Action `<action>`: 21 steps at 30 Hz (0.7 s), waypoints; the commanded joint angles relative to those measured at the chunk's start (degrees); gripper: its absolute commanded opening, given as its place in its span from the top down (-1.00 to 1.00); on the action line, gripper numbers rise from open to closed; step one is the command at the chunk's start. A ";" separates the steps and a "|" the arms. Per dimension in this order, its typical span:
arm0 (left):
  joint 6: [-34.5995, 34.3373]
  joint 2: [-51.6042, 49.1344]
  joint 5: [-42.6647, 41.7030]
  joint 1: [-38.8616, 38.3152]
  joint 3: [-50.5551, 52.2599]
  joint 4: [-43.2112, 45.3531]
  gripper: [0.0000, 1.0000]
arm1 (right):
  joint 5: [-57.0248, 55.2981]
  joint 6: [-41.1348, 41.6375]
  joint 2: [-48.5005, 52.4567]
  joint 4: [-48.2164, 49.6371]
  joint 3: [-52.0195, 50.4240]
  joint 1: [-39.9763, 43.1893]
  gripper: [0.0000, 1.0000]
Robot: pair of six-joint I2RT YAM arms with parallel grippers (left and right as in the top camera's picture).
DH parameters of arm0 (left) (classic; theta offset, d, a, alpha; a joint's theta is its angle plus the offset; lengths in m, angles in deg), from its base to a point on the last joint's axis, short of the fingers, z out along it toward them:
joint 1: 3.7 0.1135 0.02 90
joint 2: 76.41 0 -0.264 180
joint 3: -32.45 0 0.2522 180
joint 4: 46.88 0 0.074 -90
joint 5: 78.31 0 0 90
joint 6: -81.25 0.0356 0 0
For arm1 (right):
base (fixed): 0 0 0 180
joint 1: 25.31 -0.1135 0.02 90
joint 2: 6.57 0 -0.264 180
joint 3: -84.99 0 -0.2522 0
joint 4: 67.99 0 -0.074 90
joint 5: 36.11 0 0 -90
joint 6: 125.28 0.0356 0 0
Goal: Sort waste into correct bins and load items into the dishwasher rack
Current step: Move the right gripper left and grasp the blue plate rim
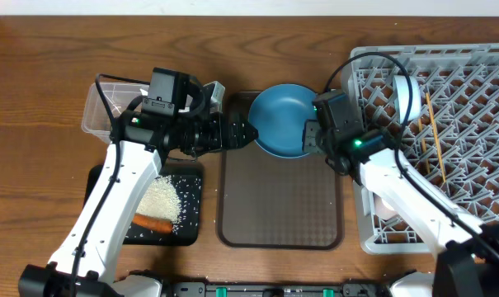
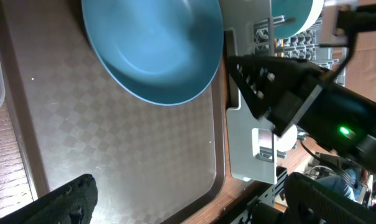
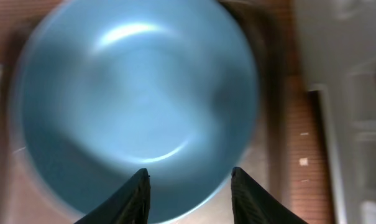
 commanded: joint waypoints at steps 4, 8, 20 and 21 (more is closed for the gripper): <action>0.55 0.52 0.50 0.15 -0.35 -0.07 -0.97 | -8.70 2.16 5.60 1.55 -0.39 -0.15 0.15; 0.55 0.52 0.50 0.15 -0.35 -0.07 -0.96 | -8.94 2.14 8.68 2.91 -0.39 -0.13 0.14; 0.55 0.52 0.50 0.15 -0.35 -0.07 -0.96 | -8.90 2.16 12.17 6.69 -0.39 -0.15 0.29; 0.55 0.52 0.50 0.15 -0.35 -0.07 -0.96 | -8.90 2.16 12.20 6.60 -0.39 -0.15 0.32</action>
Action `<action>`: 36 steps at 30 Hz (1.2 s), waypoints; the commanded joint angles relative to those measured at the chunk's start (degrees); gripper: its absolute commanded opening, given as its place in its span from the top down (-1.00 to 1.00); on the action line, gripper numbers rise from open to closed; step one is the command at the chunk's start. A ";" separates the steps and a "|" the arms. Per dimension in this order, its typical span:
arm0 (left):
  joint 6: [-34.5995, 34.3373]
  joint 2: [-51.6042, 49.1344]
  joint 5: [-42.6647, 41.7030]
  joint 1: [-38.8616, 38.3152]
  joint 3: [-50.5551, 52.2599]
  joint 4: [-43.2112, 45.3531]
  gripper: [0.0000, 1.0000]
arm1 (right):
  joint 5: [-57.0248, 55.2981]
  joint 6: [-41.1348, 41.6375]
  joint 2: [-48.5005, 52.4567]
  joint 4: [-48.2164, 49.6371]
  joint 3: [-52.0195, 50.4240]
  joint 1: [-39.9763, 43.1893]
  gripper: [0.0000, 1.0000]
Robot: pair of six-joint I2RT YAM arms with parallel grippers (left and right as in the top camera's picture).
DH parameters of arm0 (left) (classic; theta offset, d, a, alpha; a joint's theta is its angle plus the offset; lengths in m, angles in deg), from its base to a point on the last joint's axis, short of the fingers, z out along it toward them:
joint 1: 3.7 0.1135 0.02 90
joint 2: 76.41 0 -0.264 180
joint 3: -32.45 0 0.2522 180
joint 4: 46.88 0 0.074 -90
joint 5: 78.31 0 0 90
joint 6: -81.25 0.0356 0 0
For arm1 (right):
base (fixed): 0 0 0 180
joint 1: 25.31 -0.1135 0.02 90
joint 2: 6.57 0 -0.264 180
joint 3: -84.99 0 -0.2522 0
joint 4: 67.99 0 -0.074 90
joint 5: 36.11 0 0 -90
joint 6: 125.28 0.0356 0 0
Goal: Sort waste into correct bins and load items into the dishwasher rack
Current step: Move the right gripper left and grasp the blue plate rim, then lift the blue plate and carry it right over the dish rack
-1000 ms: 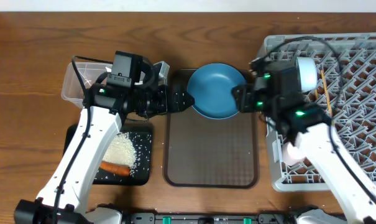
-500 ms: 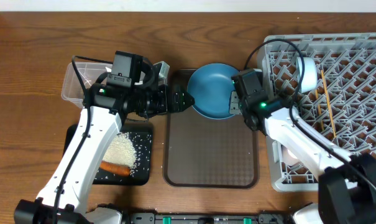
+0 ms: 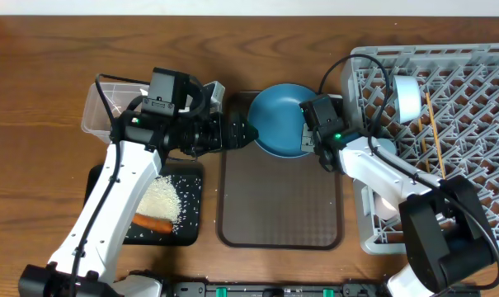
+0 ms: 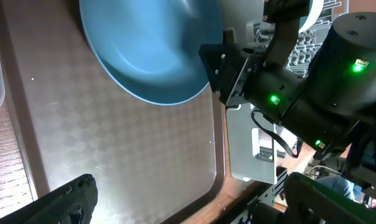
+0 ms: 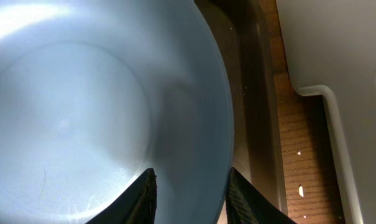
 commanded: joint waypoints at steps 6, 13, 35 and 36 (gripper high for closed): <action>0.55 0.52 0.50 0.15 -0.35 -0.07 -0.96 | -1.51 0.92 1.16 -0.44 -0.35 -0.15 0.38; 0.55 0.52 0.50 0.15 -0.35 -0.07 -0.96 | -1.66 1.73 2.14 0.00 -0.35 0.24 0.53; 0.55 0.52 0.50 0.15 -0.35 -0.07 -0.96 | -1.66 -18.56 -18.99 0.28 0.42 0.33 0.97; 0.52 0.52 0.50 0.15 -0.35 -0.07 -0.97 | -1.68 -20.87 -20.72 0.09 0.42 0.33 0.98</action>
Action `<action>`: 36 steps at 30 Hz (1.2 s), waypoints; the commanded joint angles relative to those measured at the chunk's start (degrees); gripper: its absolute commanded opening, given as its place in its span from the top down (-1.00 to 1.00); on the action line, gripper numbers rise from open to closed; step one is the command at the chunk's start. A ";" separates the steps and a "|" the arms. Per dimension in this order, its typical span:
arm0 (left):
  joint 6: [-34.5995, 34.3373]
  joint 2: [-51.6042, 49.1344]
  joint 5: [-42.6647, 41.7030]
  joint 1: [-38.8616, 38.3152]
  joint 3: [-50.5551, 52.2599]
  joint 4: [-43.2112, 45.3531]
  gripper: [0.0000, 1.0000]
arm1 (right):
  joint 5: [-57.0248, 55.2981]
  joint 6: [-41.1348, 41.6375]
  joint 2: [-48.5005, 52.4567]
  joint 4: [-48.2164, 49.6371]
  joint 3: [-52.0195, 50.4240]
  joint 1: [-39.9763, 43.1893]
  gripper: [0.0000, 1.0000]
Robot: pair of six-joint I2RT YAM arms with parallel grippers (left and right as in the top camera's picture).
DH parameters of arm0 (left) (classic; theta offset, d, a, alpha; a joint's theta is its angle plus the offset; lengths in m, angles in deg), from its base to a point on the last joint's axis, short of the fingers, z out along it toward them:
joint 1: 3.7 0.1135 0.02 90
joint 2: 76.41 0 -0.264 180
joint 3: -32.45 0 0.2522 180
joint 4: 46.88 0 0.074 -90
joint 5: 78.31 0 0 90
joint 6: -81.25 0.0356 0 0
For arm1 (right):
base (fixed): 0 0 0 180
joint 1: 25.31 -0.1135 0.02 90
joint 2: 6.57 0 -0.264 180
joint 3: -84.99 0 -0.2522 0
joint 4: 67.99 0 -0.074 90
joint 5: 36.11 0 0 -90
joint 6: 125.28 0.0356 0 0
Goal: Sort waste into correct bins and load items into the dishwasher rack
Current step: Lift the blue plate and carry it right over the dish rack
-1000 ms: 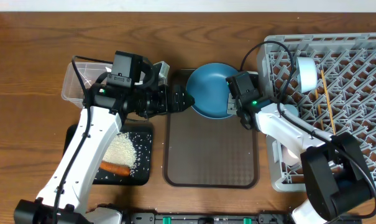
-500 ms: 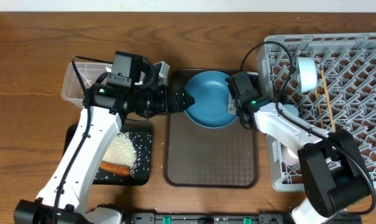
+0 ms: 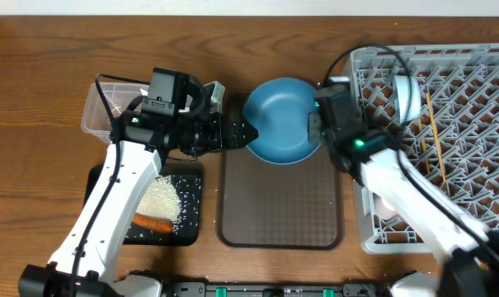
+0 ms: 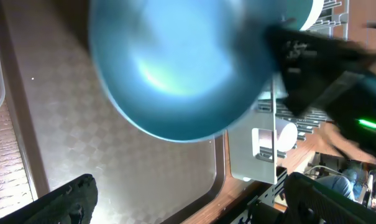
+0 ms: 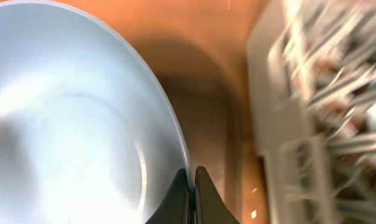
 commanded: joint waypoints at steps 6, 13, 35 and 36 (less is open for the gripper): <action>0.52 0.52 0.50 0.15 -0.35 -0.07 -0.96 | -6.71 -18.64 -14.93 -1.62 0.39 1.62 0.98; 0.55 0.52 0.50 0.15 -0.35 -0.07 -0.97 | -20.17 -27.32 -24.41 -1.62 0.39 9.07 0.98; 0.55 0.52 0.50 0.15 -0.35 -0.07 -0.96 | -35.76 -58.93 -19.78 19.96 0.39 46.16 0.98; 0.52 0.52 0.50 0.15 -0.35 -0.07 -0.96 | -36.50 -60.19 -18.80 20.70 0.39 46.58 0.98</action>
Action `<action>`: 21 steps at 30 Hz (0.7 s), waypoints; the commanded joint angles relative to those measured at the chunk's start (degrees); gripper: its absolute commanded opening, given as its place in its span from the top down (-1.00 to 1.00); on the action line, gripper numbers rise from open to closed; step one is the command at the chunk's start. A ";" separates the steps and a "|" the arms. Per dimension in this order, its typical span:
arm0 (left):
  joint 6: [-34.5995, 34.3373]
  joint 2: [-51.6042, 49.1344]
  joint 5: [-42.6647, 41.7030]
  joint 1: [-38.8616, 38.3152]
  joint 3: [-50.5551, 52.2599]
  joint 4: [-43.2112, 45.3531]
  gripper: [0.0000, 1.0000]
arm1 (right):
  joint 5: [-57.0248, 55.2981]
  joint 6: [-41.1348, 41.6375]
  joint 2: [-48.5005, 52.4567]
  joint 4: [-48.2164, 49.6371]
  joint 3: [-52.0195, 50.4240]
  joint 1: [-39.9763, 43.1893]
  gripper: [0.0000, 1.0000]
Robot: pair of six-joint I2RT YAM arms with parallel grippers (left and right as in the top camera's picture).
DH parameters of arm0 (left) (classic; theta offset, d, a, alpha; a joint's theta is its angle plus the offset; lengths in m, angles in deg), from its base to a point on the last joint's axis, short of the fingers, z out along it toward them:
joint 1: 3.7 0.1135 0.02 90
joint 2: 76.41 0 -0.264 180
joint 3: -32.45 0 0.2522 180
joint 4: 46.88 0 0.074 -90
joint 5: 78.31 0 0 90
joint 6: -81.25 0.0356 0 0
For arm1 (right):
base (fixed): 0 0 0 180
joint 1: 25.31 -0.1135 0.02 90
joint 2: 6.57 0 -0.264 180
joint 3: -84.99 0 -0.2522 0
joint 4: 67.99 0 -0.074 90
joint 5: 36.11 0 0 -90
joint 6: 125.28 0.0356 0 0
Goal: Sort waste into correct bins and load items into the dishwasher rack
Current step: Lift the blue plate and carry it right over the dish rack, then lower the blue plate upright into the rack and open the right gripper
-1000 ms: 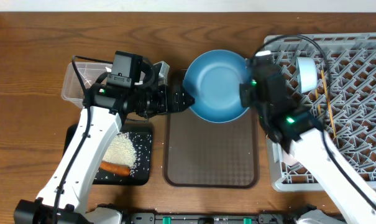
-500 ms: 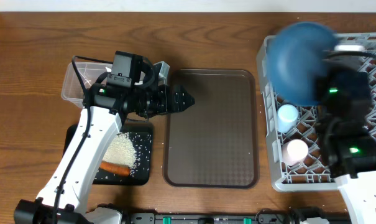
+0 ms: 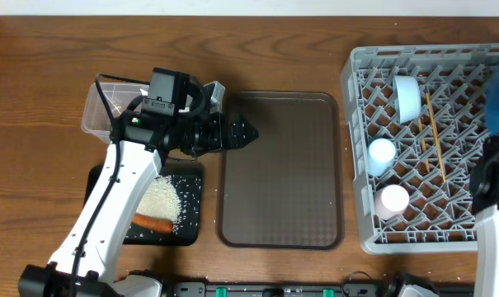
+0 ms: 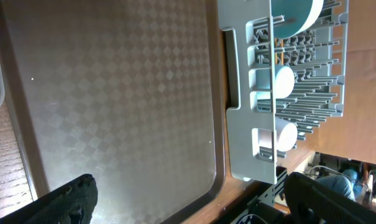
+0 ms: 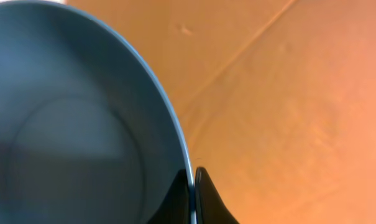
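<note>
The blue bowl [image 5: 82,137] hangs clear of the table, with my right gripper [image 5: 192,180] shut on its rim. Behind it in the right wrist view is only orange floor. Overhead, just a blue sliver of the bowl shows at the far right edge, over the outer side of the grey dishwasher rack [image 3: 356,165], with part of the right arm below it. My left gripper [image 3: 242,132] stands open and holds nothing, over the left edge of the bare brown tray [image 3: 282,173].
The rack holds a white bowl on its side [image 3: 407,97], two white cups [image 3: 382,154] and chopsticks [image 3: 435,136]. A clear container [image 3: 101,107] stands at the back left. A black tray [image 3: 191,231] with rice and a carrot lies in front of it.
My right gripper was holding the blue bowl just above the brown tray's far end; now it holds the bowl beyond the rack's right side. The tray is bare. My left arm has not moved.
The bowl sat at the far end of the brown tray with my right gripper open beside it. The open fingers then straddled its rim. Then they were shut on the rim with the bowl lifted, and now the bowl is at the far right.
</note>
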 commanded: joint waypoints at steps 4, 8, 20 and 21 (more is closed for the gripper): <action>0.57 0.52 0.50 0.15 -0.35 -0.09 -0.97 | -8.35 -13.16 7.08 4.44 0.42 3.23 0.98; 0.57 0.52 0.50 0.15 -0.35 -0.09 -0.96 | -12.09 -18.71 11.74 9.01 0.42 4.50 0.98; 0.57 0.52 0.50 0.15 -0.35 -0.09 -0.97 | -13.40 -25.20 20.92 10.08 0.42 3.93 0.98; 0.55 0.52 0.50 0.15 -0.35 -0.09 -0.96 | -13.40 -25.18 21.35 9.92 0.42 3.50 0.98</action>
